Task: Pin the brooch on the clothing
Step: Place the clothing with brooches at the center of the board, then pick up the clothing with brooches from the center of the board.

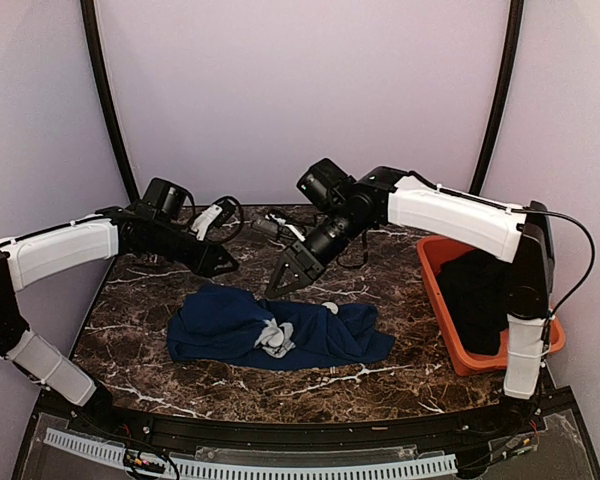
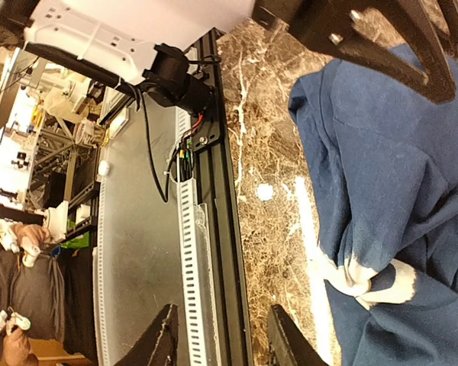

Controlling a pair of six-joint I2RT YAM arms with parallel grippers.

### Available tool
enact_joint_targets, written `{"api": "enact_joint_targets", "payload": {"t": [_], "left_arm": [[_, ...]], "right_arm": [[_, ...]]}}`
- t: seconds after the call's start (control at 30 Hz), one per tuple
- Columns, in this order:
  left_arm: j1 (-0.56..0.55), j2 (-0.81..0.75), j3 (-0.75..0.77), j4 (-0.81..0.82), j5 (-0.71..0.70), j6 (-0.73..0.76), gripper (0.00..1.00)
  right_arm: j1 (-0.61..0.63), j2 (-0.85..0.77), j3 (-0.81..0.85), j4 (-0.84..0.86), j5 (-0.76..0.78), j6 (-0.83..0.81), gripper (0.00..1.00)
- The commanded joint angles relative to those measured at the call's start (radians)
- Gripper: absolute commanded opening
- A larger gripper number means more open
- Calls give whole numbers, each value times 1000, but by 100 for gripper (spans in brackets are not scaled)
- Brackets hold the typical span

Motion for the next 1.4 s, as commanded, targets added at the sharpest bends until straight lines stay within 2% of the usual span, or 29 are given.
{"api": "enact_joint_targets", "payload": {"t": [0.0,0.13,0.23,0.33,0.77,1.13,1.27,1.37], "left_arm": [[3,24,13,-47,-22,4,41],[3,79,45,-112,-17,30,42],[3,119,62,-154,-24,48,43],[3,166,73,-184,-15,57,45],[-5,238,74,-218,142,49,47],[-38,284,86,-264,91,64,52],[-53,308,92,-284,78,73,51],[-59,321,91,-289,66,79,43]], "right_arm": [[-18,-48,-23,20,-3,-40,40],[-96,-31,-39,26,187,40,44],[-183,-28,-101,61,279,122,46],[-202,-24,-159,71,354,139,48],[-209,9,-329,47,486,141,53],[-225,75,-344,53,532,162,57],[-226,92,-338,51,521,162,56],[-225,105,-339,49,515,154,48]]}}
